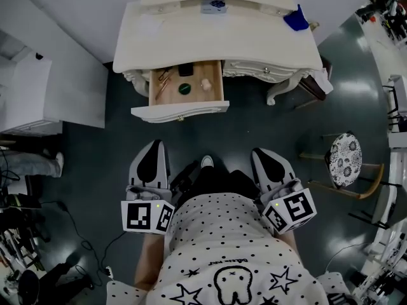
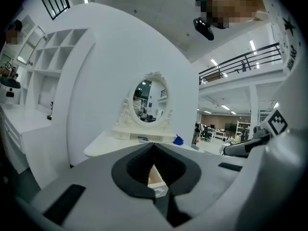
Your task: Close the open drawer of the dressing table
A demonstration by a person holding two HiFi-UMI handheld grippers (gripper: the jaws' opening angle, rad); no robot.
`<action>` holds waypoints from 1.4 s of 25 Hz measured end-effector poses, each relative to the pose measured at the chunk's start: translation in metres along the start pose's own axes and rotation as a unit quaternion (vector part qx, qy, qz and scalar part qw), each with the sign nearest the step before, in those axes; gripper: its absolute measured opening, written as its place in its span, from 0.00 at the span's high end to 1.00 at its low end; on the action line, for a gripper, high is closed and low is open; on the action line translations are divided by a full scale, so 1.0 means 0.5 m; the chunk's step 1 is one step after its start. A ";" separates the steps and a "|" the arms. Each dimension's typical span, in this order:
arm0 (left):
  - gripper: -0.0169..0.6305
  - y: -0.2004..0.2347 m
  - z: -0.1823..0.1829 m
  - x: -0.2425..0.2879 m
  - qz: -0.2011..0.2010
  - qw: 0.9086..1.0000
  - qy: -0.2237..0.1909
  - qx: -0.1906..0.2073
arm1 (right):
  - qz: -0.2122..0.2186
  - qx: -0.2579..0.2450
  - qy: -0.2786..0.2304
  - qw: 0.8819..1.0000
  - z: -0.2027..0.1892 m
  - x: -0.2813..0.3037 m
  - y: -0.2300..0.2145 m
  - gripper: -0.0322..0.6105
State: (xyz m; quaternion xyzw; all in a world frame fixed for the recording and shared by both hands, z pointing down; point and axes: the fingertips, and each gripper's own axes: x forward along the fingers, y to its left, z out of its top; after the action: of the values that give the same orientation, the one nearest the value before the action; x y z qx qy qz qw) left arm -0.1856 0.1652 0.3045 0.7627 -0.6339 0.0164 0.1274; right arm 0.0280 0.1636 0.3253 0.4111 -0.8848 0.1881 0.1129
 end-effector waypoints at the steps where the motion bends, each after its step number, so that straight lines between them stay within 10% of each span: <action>1: 0.95 0.006 0.000 0.002 0.000 1.000 0.002 0.000 | 0.000 0.001 0.001 1.000 0.000 0.007 0.002 0.94; 17: 0.95 0.051 -0.017 0.055 0.042 0.999 0.023 -0.020 | 0.033 0.008 0.033 0.999 0.003 0.093 -0.037 0.94; 35: 0.95 0.008 0.029 0.234 0.132 0.991 -0.013 -0.005 | 0.048 -0.003 0.012 0.999 0.097 0.140 -0.312 0.94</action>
State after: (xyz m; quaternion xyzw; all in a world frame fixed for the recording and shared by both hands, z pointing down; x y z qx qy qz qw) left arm -0.1685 0.0490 0.3130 0.6721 -0.7304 0.0200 0.1199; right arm 0.1014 0.0028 0.3439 0.3652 -0.9028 0.1953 0.1160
